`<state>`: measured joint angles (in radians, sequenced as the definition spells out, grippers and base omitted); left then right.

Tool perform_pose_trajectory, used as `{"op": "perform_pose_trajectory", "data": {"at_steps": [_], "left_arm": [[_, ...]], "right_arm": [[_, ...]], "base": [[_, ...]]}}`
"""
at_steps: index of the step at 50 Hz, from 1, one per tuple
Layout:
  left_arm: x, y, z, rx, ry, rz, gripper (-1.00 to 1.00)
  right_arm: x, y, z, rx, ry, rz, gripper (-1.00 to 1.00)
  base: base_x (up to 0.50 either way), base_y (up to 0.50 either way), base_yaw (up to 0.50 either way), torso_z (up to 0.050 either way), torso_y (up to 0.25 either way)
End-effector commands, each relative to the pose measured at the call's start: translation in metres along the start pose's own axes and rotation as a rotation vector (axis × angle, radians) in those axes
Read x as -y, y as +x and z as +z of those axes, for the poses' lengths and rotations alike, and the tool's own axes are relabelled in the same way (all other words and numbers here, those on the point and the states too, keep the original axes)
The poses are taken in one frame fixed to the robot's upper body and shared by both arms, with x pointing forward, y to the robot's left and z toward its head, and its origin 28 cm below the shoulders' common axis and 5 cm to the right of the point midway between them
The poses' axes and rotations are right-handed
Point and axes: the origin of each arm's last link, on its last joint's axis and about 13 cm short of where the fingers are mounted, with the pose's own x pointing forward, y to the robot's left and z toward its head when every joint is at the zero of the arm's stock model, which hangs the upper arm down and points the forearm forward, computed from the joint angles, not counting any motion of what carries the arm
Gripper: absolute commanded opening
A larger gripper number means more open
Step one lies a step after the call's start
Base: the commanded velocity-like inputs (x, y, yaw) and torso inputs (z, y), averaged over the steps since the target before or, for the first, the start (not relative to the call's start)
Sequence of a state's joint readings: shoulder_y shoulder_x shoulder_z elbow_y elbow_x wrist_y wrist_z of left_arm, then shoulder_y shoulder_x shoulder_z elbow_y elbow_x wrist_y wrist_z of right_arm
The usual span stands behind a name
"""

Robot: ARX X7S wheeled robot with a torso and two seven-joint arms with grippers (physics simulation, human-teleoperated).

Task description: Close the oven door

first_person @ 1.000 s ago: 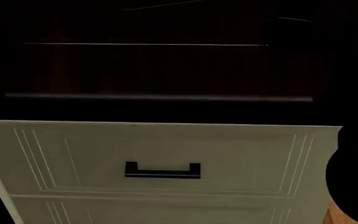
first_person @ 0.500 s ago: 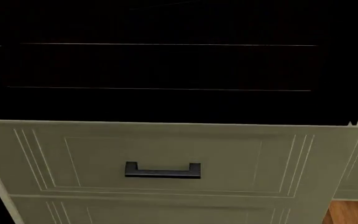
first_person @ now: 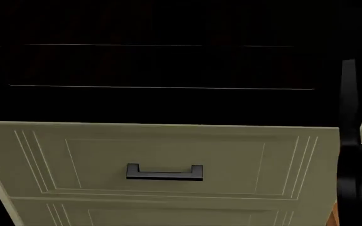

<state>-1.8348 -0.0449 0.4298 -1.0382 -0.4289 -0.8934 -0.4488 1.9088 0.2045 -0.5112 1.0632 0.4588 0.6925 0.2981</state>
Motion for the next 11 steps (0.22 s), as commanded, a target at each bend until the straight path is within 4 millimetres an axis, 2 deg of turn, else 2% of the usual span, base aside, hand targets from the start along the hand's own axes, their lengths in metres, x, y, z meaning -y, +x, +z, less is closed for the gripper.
{"op": "perform_pose_trajectory", "data": {"at_steps": [1,4,11], "left_arm": [[-0.0263,0.0331,-0.0283,0.022,0.019,0.064,1.00],[-0.0249,0.0305,-0.0266,0.004,0.056,0.034,1.00],[-0.0245,0.0284,-0.0236,-0.006,0.046,0.007,1.00]], "right_arm": [[-0.0156,-0.0008,0.0063,-0.041,-0.079,0.039,1.00],[-0.0204,-0.0037,0.0093,-0.052,-0.085,0.048,1.00],[-0.0159,-0.0036,0.0092,-0.068,-0.094,0.034,1.00]], "base": [[0.03,0.00,0.00,0.000,-0.015],[0.03,0.00,0.00,0.000,-0.015],[0.03,0.00,0.00,0.000,-0.015]]}}
